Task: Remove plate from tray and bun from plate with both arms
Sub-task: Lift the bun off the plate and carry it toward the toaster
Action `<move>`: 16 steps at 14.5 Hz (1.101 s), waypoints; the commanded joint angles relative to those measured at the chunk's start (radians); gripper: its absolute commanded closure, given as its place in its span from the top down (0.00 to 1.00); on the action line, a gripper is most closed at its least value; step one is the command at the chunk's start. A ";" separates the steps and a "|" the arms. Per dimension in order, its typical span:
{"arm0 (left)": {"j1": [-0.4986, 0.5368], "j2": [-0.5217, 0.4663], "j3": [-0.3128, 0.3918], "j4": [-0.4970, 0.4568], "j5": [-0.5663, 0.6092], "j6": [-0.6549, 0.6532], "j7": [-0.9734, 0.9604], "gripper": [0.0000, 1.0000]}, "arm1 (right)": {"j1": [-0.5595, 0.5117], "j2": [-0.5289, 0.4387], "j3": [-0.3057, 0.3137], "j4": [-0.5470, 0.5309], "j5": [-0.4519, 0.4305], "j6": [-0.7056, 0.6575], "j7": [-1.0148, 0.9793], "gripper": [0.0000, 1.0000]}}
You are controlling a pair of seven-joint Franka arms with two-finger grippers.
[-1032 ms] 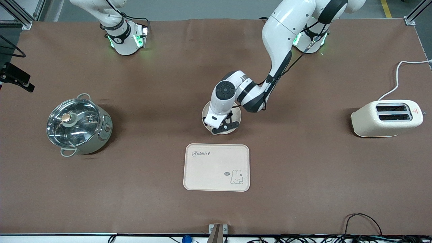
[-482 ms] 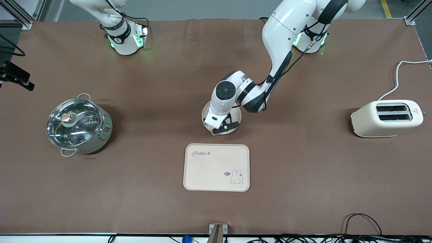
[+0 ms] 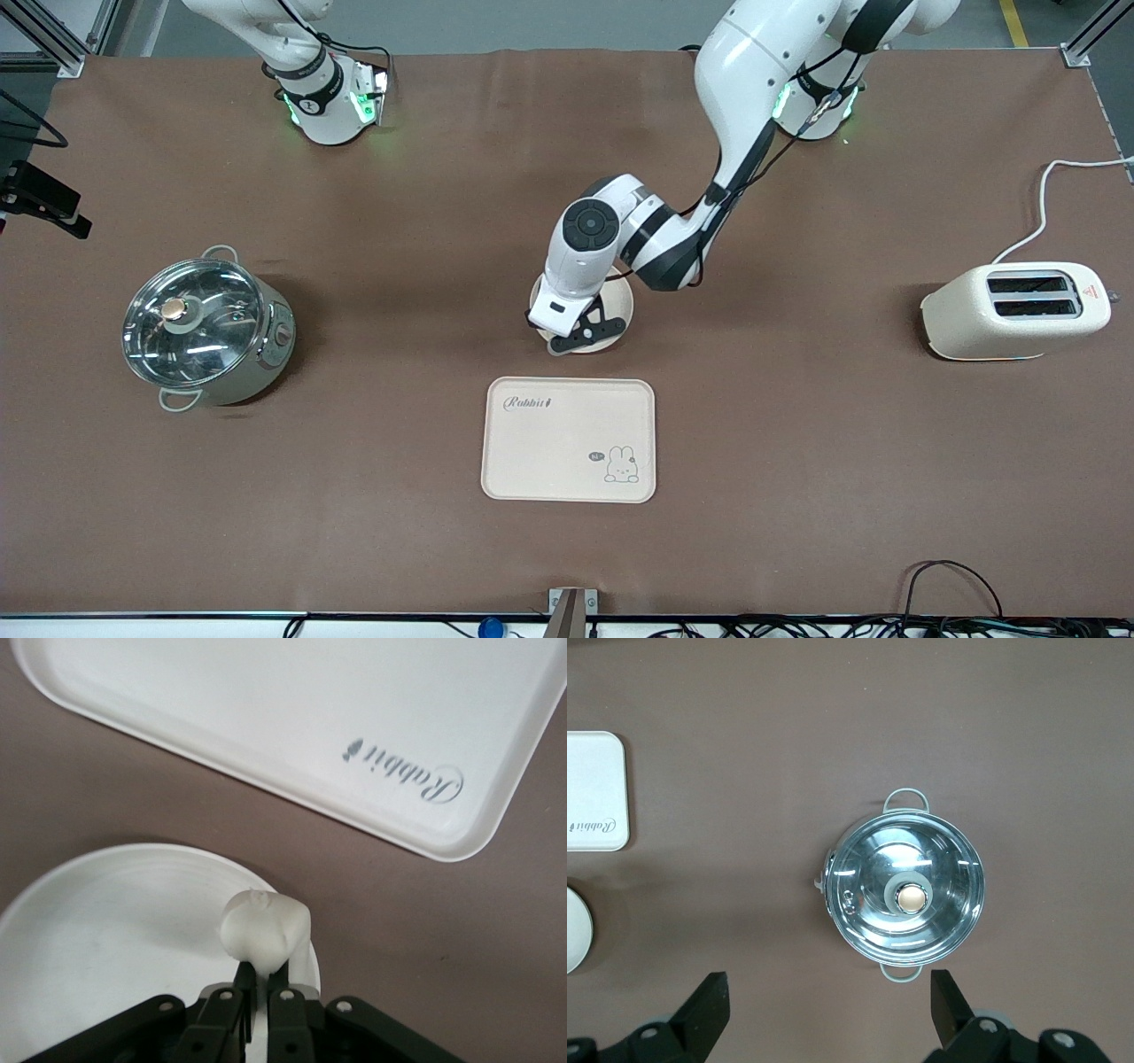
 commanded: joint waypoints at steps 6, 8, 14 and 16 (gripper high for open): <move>0.296 -0.116 0.008 -0.076 0.044 -0.205 0.154 0.00 | -0.016 -0.005 0.019 -0.002 -0.010 0.003 0.005 1.00; 0.406 -0.118 0.005 -0.122 0.067 -0.206 0.260 0.00 | -0.016 -0.005 0.019 -0.002 -0.010 0.001 0.005 1.00; 0.595 -0.058 0.005 -0.158 0.070 -0.195 0.455 0.21 | -0.018 -0.005 0.019 -0.004 -0.010 0.001 0.005 1.00; 0.626 -0.047 0.000 -0.158 0.058 -0.192 0.455 0.38 | -0.018 -0.005 0.019 -0.004 -0.010 -0.002 0.005 1.00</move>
